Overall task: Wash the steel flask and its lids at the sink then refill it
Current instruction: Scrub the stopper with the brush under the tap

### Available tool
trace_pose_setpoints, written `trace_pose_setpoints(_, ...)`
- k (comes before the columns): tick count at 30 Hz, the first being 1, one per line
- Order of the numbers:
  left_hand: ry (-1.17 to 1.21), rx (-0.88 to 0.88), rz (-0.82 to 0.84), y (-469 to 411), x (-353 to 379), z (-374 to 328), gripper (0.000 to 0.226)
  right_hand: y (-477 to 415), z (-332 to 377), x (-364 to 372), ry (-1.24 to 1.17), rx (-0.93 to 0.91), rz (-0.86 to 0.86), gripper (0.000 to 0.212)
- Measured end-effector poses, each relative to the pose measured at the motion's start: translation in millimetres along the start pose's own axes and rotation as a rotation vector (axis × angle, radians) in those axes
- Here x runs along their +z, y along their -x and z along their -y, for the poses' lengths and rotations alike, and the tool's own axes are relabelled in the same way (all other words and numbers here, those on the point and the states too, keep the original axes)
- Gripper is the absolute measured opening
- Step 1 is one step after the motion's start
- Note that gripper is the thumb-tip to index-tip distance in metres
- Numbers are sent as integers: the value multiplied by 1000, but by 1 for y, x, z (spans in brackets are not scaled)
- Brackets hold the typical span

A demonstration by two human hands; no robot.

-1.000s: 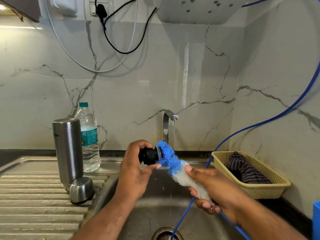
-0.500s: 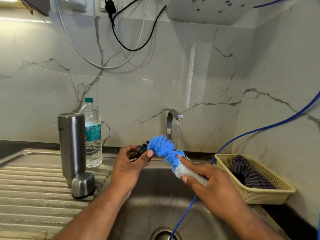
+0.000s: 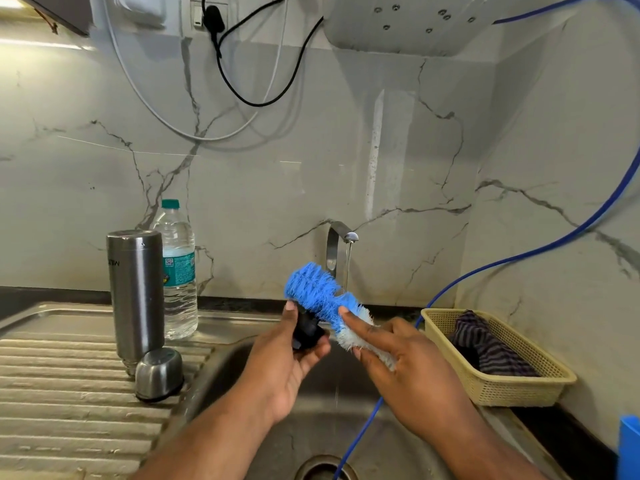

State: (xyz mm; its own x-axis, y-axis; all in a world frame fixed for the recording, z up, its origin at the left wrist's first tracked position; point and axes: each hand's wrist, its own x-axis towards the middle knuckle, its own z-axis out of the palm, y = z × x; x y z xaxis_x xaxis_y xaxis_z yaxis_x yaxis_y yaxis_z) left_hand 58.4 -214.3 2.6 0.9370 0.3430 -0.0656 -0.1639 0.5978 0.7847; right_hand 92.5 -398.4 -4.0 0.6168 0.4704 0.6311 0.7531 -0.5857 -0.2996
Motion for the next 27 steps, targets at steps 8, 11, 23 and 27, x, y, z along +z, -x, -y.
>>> trace_pose_setpoints(8,-96,-128,59,6,-1,-9,34,0,16,0,250,-130,13,77)
trace_pose_setpoints(11,-18,-145,40,6,3,-12,32,0,16,-2,259,-137,26,79)
trace_pose_setpoints(23,-133,-184,86,4,-11,-25,39,-1,-4,-9,156,-281,40,62)
trace_pose_setpoints(27,-282,-217,112,11,-7,-11,39,-1,4,-8,113,-337,75,63)
